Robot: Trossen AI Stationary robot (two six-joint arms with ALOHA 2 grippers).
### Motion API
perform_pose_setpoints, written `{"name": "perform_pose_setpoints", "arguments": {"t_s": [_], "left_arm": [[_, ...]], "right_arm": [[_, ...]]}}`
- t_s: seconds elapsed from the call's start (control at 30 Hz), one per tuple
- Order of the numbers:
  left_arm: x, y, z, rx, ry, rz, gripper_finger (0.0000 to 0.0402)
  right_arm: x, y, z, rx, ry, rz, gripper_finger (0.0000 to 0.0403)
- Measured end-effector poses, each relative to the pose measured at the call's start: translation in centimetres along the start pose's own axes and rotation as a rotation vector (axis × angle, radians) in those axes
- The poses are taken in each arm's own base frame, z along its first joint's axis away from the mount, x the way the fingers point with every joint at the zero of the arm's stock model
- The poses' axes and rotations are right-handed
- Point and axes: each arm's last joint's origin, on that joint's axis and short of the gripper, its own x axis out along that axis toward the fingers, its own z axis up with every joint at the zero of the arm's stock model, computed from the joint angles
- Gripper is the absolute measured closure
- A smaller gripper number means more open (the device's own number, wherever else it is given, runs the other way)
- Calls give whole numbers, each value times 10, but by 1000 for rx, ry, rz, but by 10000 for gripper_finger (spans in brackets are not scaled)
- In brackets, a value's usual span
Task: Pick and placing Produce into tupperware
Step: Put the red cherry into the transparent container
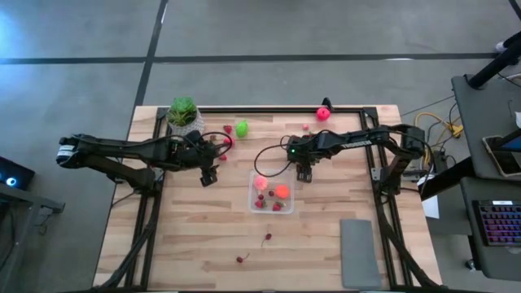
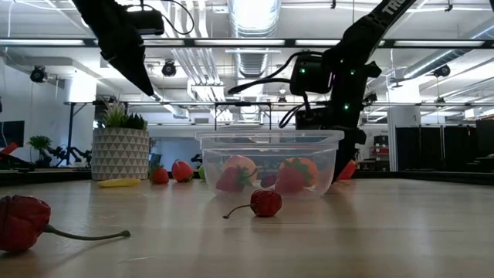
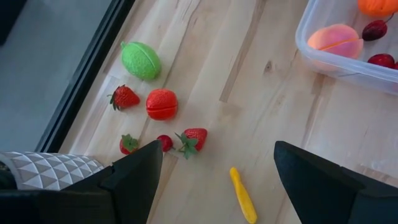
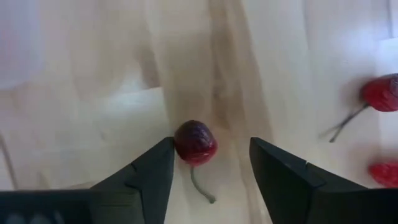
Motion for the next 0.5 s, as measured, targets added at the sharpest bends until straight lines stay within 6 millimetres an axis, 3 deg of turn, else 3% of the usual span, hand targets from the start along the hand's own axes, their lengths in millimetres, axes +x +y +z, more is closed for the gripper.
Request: {"name": "perform_pose_setpoints", "arguments": {"t_s": [0.5], "left_arm": [[0, 0, 0, 0, -1, 0, 109]], "right_arm": [[6, 1, -6, 35, -4, 83, 268]]}}
